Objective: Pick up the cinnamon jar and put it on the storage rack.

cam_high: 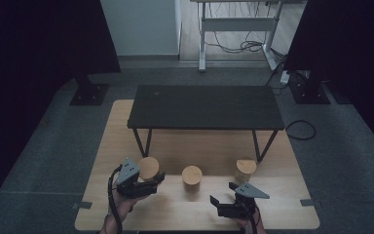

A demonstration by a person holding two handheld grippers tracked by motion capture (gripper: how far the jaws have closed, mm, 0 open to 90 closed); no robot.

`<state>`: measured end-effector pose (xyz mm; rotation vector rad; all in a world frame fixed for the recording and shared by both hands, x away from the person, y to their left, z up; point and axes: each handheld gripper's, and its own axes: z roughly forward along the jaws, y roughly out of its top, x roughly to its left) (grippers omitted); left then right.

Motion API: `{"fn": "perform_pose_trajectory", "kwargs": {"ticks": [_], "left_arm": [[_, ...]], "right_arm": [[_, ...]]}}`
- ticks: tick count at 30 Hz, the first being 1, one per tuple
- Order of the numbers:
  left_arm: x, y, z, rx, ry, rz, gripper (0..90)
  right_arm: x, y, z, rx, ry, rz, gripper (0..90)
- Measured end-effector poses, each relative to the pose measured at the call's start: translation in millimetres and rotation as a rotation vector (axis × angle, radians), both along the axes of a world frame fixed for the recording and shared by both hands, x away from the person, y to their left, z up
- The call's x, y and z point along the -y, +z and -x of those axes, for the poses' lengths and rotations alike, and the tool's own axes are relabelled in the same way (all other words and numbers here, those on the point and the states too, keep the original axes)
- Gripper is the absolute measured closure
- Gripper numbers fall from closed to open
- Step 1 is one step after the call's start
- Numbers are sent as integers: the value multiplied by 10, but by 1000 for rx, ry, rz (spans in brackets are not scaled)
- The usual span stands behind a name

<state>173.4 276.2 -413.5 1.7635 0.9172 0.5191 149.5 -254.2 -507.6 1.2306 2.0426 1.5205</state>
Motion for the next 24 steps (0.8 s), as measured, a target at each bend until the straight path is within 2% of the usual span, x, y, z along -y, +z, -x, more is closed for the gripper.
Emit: {"fn": "perform_pose_trajectory", "kwargs": {"ticks": [7, 15, 24], "left_arm": [[-48, 49, 24, 13, 4, 17, 233], [-111, 91, 3, 6, 12, 45, 234], [-92, 198, -14, 22, 8, 38, 234]], "right_arm": [[8, 5, 12, 2, -5, -2, 39], [12, 3, 10, -2, -15, -4, 39], [12, 13, 25, 4, -21, 1, 38]]}}
